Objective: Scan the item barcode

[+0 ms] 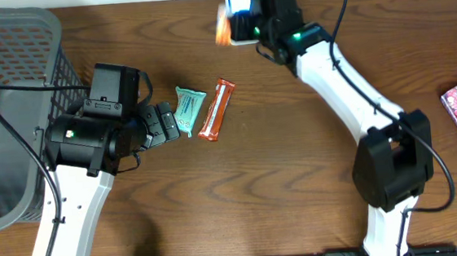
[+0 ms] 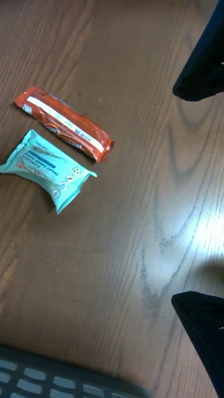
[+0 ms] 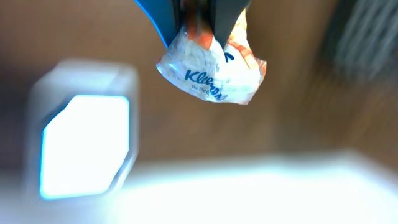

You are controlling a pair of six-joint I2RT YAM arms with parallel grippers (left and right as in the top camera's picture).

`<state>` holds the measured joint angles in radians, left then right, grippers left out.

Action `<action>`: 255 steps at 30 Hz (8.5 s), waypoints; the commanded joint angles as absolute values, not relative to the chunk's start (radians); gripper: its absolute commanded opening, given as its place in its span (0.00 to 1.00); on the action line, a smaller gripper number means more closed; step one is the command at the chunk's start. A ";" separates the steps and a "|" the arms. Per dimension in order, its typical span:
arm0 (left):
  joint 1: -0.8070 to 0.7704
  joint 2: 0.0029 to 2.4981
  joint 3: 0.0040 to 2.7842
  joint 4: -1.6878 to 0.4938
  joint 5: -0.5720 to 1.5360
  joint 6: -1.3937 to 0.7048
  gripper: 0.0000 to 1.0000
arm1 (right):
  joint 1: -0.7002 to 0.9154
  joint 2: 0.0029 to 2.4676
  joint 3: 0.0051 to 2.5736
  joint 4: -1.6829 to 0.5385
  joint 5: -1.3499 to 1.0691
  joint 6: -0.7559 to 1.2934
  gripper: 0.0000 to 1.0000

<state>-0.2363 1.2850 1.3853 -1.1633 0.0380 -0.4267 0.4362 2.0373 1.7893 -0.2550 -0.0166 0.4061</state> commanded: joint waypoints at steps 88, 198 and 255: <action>-0.234 1.285 1.390 -1.166 0.025 -0.432 0.98 | 0.549 2.308 1.956 -0.891 -0.372 0.397 0.58; -0.234 1.285 1.390 -1.166 0.025 -0.432 0.98 | 0.591 2.276 1.798 -0.983 0.109 0.629 0.01; -0.234 1.285 1.390 -1.166 0.025 -0.432 0.98 | 0.430 2.157 1.576 -0.991 -0.274 0.358 0.01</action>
<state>-0.2363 1.2850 1.3853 -1.1633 0.0380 -0.4267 0.4129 2.1544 1.5330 -0.9897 -0.2771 0.3424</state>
